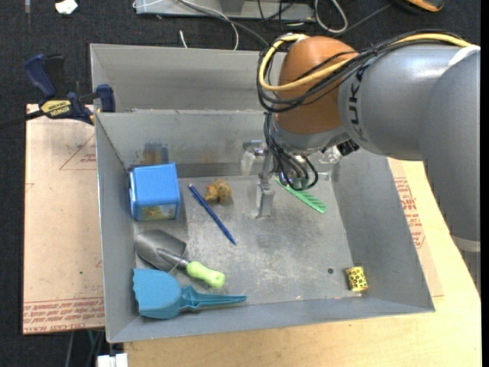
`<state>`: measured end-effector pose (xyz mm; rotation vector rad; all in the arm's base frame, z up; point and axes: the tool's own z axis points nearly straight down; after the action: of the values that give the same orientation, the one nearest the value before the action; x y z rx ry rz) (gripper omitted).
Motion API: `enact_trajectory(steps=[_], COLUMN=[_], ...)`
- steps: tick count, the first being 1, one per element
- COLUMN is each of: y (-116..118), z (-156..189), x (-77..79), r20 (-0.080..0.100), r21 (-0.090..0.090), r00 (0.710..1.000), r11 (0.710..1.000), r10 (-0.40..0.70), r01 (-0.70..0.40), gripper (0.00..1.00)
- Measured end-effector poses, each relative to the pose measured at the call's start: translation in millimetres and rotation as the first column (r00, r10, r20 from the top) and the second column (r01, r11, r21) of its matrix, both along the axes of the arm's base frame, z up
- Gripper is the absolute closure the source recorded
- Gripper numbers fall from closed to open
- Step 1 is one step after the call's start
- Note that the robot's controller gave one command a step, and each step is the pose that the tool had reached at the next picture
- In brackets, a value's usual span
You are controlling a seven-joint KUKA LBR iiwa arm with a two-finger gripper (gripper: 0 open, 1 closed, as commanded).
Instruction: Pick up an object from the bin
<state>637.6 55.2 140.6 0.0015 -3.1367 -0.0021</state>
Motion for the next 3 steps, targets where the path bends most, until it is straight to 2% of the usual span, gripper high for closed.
enact_trajectory(steps=[1,2,3], y=[-0.2,38.9,44.7], z=[5.3,-27.9,-49.3], x=[1.4,-0.8,-1.7], r20=[0.007,0.013,0.012], r21=[0.000,0.000,0.005], r00=[1.000,0.990,0.986], r11=[1.000,0.990,0.986], r10=[-0.001,-0.142,-0.165], r01=[0.001,0.142,0.165], gripper=[0.00,0.00,1.00])
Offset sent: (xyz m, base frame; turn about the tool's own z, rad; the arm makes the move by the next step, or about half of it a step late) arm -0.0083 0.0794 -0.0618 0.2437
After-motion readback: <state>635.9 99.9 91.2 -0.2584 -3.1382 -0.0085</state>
